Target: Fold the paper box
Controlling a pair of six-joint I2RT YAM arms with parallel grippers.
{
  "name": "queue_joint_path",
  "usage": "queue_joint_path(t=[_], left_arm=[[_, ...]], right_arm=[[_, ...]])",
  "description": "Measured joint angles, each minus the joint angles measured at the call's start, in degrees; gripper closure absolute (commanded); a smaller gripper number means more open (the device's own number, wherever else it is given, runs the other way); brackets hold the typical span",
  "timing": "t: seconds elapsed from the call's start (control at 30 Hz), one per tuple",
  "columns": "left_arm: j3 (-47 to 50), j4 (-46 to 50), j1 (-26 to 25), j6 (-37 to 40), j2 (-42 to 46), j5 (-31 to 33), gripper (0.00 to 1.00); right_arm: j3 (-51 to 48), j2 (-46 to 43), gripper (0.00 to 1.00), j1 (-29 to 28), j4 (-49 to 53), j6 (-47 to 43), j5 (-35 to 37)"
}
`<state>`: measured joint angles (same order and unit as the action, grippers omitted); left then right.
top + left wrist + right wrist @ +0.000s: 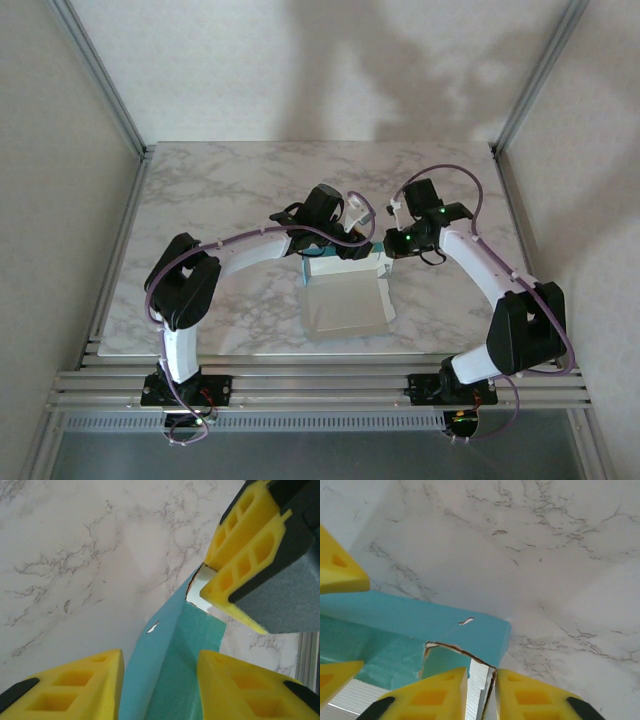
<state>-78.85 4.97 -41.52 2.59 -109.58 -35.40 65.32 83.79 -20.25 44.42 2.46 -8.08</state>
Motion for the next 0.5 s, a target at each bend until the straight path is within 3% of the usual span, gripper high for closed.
queue_joint_path(t=[0.33,0.5], left_arm=[[0.00,-0.26,0.15,-0.87,0.00,0.00,0.58],[0.33,-0.79,0.15,-1.40,0.00,0.00,0.58]], right_arm=[[-2.91,-3.63,0.90,-2.45,-0.02,2.49,1.18],[-2.91,-3.93,0.77,-2.54,-0.02,3.06,1.53]])
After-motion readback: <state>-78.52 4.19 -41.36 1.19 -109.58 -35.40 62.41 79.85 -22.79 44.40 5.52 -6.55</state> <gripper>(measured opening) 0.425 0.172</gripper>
